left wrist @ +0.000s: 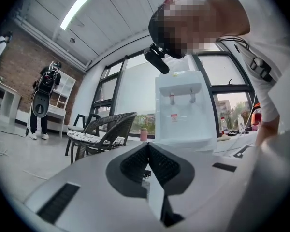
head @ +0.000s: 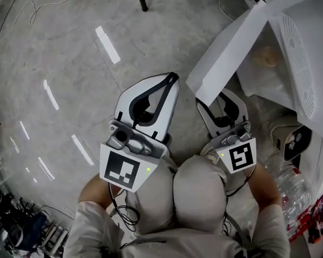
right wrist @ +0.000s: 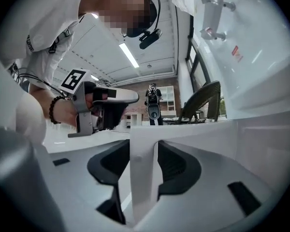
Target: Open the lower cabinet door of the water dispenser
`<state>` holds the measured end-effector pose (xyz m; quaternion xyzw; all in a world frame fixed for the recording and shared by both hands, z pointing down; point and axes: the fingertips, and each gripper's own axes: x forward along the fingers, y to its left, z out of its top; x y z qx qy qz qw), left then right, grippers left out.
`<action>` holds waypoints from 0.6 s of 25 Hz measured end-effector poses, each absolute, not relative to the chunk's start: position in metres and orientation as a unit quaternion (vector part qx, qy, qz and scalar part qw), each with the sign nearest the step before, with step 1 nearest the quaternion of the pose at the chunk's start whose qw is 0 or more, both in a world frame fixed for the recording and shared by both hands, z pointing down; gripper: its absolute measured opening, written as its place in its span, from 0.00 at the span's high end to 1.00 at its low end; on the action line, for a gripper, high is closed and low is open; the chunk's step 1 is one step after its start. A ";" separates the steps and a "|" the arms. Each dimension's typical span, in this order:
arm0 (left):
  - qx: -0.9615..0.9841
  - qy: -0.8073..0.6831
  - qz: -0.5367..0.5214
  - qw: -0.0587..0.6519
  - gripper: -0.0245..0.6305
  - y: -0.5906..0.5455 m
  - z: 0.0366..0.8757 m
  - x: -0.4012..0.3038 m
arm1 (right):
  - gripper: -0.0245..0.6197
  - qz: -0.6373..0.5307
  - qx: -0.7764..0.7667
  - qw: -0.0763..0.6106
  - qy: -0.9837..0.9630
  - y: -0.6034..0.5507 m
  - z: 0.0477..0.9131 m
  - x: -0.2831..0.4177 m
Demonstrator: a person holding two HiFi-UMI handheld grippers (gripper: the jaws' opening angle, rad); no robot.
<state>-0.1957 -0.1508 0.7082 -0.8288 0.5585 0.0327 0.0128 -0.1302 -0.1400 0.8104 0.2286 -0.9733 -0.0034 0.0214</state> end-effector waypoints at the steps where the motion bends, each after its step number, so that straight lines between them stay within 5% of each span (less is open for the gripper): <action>1: -0.825 0.565 0.032 0.013 0.96 -0.151 0.711 -0.200 | 0.67 -0.004 0.221 0.020 -0.975 -0.142 0.811 -0.139; 15: -0.767 0.641 0.016 0.003 0.96 -0.165 0.752 -0.262 | 0.68 -0.014 0.178 -0.028 -0.984 -0.183 0.810 -0.223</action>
